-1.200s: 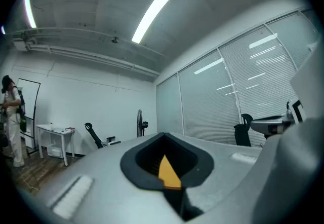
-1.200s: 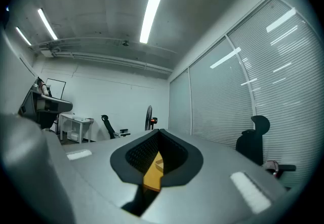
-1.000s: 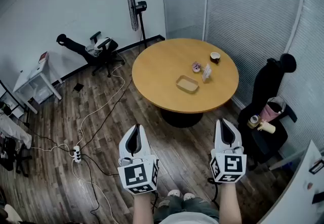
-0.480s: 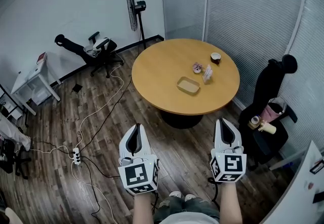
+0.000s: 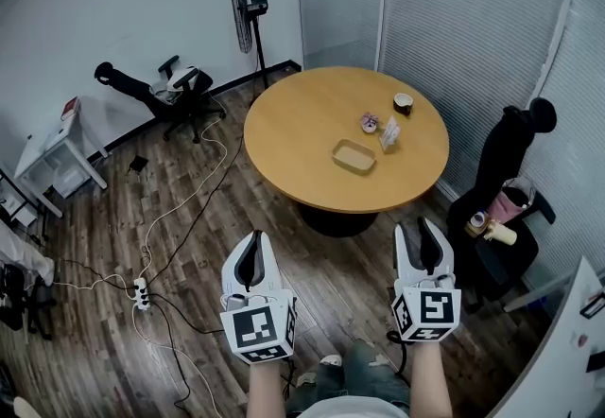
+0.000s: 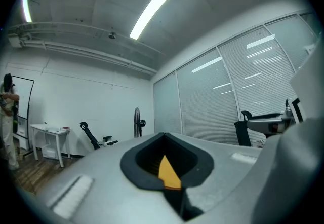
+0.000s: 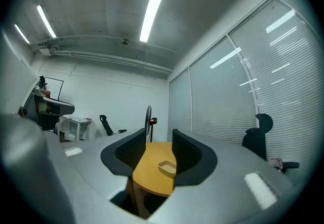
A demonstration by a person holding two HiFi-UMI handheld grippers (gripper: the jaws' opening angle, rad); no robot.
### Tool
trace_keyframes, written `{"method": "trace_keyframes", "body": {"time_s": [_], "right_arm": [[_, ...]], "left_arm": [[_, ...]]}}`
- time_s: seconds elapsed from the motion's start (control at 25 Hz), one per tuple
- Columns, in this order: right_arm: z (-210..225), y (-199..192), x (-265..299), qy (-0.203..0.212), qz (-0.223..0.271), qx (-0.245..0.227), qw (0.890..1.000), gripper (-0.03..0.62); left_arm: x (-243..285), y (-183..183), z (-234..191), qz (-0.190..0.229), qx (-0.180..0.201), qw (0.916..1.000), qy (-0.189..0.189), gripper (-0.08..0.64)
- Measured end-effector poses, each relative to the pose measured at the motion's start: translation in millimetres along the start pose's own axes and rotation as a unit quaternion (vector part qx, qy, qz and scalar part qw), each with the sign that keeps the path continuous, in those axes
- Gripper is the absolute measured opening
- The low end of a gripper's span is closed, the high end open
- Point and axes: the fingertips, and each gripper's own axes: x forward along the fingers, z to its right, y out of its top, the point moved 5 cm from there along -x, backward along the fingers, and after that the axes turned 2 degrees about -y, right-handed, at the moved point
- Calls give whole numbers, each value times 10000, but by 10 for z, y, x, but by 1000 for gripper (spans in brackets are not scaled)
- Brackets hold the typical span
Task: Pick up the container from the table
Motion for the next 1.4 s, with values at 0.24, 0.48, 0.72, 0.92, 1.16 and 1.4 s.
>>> {"method": "trace_keyframes", "body": {"time_s": [0.24, 0.48, 0.72, 0.92, 1.16, 1.4], "right_arm": [[-95, -24, 172, 154, -104, -100, 9998, 284], [-124, -104, 577, 353, -189, -145, 9991, 316], [-102, -216, 1204, 544, -167, -130, 9983, 318], [-16, -228, 1857, 658, -180, -135, 9976, 327], [89, -179, 2626, 881, -146, -181, 9958, 331], [216, -236, 3268, 1089, -215, -216, 9936, 330]], "left_arm": [[129, -53, -103, -77, -75, 9999, 18, 0], [432, -114, -213, -113, -107, 9998, 155, 0], [929, -179, -352, -128, -61, 9992, 365, 0], [1516, -153, -423, -121, -39, 9989, 444, 0], [2197, -56, -503, -48, -22, 9983, 580, 0], [2797, -97, -523, -64, -44, 9973, 724, 0]]}}
